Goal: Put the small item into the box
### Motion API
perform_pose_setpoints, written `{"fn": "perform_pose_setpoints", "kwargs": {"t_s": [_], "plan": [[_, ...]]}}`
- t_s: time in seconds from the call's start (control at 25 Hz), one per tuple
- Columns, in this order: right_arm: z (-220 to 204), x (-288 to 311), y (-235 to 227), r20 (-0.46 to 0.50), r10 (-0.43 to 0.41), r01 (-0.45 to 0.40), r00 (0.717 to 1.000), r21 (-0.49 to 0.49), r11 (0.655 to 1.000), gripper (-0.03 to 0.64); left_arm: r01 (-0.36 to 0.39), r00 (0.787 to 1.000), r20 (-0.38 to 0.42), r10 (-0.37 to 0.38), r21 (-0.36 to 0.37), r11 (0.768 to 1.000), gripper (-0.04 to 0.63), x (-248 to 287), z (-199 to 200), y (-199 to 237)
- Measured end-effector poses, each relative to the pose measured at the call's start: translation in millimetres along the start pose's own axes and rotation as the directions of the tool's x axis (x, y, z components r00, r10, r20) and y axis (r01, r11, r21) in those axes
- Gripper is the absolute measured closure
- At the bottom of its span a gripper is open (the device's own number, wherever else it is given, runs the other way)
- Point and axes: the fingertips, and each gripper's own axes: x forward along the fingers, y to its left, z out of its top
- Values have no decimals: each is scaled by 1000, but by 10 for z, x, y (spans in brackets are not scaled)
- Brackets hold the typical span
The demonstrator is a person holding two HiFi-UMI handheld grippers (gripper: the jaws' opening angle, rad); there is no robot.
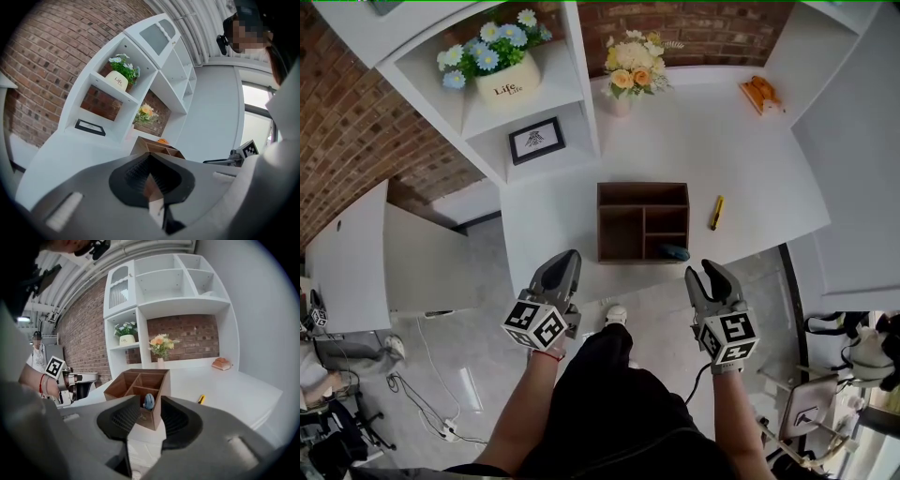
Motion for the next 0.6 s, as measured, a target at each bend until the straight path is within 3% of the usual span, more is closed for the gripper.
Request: {"fn": "perform_pose_setpoints", "kwargs": {"t_s": [0.12, 0.32, 0.6], "plan": [[21, -75, 45, 23, 5, -5, 1000, 6, 1000, 499, 7, 1000, 6, -7, 10, 1000, 594, -58, 11, -64], [97, -235, 127, 73, 4, -5, 997, 9, 1000, 606, 21, 1000, 15, -22, 27, 999, 594, -164, 31, -201], [239, -478, 257, 139, 25, -24, 990, -11, 1000, 614, 32, 999, 36, -35, 68, 997, 594, -348, 102, -389]]}}
